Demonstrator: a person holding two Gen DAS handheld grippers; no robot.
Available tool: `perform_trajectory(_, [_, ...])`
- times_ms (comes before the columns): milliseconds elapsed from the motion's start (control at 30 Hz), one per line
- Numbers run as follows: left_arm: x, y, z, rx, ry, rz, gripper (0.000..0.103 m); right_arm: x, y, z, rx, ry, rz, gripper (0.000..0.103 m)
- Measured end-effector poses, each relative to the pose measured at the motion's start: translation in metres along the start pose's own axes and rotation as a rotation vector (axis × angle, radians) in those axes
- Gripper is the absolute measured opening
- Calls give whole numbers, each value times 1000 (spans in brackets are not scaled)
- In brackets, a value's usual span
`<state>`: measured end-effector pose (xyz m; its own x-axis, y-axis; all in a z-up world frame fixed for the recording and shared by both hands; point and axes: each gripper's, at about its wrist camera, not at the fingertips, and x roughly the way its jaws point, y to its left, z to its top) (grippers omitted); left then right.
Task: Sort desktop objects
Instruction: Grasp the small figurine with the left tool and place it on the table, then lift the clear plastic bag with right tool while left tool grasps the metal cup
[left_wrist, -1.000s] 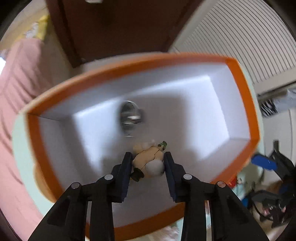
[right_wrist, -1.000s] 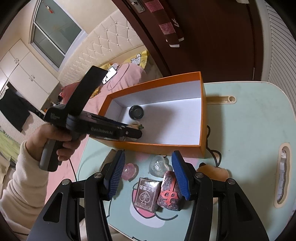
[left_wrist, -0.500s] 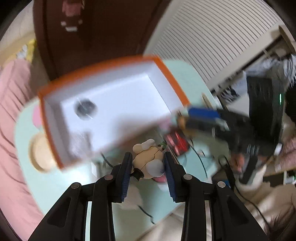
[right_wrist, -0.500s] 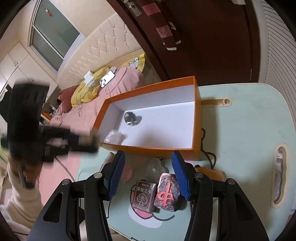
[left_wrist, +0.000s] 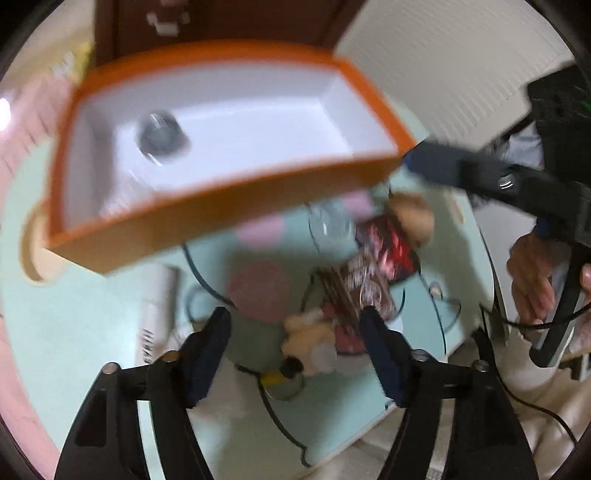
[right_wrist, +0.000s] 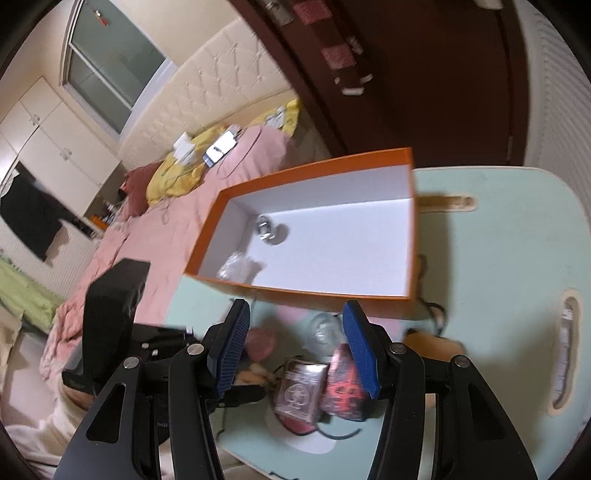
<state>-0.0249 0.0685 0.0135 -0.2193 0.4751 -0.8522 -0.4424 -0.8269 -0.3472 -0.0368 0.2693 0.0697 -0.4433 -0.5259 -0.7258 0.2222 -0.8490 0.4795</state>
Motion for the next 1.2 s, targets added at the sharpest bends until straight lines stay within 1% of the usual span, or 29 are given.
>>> perform_trajectory(33, [-7, 0, -1, 2, -32, -5, 73, 4, 2, 4, -1, 19, 17, 54])
perform_trajectory(100, [-21, 4, -4, -6, -80, -8, 78, 16, 8, 21, 12, 85, 66, 54])
perform_trajectory(133, [-29, 6, -7, -13, -98, -8, 80, 24, 11, 31, 24, 130, 92, 59])
perform_trajectory(167, [-37, 9, -11, -21, -117, -5, 81, 34, 15, 41, 39, 177, 118, 68])
perform_trajectory(200, [-45, 12, -15, -30, -139, 1, 82, 44, 18, 50, 54, 224, 141, 71])
perform_trajectory(267, [-60, 18, -25, -57, -189, 15, 82, 68, 27, 65, 72, 315, 163, 71])
perform_trajectory(333, [-73, 28, -33, -100, -236, 15, 82, 95, 39, 75, 63, 383, 131, 71])
perform_trajectory(367, [-80, 34, -39, -123, -256, 11, 82, 109, 44, 80, 58, 403, 92, 71])
perform_trajectory(433, [-89, 43, -50, -162, -283, 9, 82, 135, 56, 85, 39, 425, 24, 71])
perform_trajectory(500, [-97, 55, -55, -191, -299, 18, 82, 155, 65, 87, 16, 445, -3, 71])
perform_trajectory(567, [-100, 64, -60, -217, -314, 23, 82, 171, 70, 86, 6, 478, -48, 71])
perform_trajectory(600, [-100, 67, -62, -226, -320, 24, 82, 178, 74, 83, -23, 494, -79, 71])
perform_trajectory(633, [-100, 70, -63, -235, -325, 25, 82, 185, 78, 80, -55, 509, -110, 62])
perform_trajectory(667, [-101, 73, -65, -242, -330, 26, 82, 189, 83, 76, -105, 514, -140, 55])
perform_trajectory(700, [-103, 76, -66, -248, -333, 26, 82, 188, 90, 73, -170, 492, -161, 52])
perform_trajectory(733, [-104, 78, -66, -253, -337, 29, 82, 189, 92, 72, -187, 497, -164, 43])
perform_trajectory(767, [-105, 80, -66, -257, -340, 33, 82, 189, 94, 70, -203, 503, -168, 37])
perform_trajectory(800, [-107, 80, -65, -258, -343, 34, 82, 189, 95, 69, -215, 506, -170, 37])
perform_trajectory(900, [-107, 78, -63, -255, -353, 24, 82, 182, 87, 73, -185, 475, -166, 36])
perform_trajectory(967, [-106, 76, -61, -252, -353, 29, 82, 169, 79, 78, -162, 420, -162, 36])
perform_trajectory(1067, [-104, 70, -54, -240, -353, 58, 82, 142, 66, 86, -110, 363, -93, 36])
perform_trajectory(1200, [-102, 51, -33, -172, -362, 105, 82, 83, 49, 90, -69, 195, -52, 36])
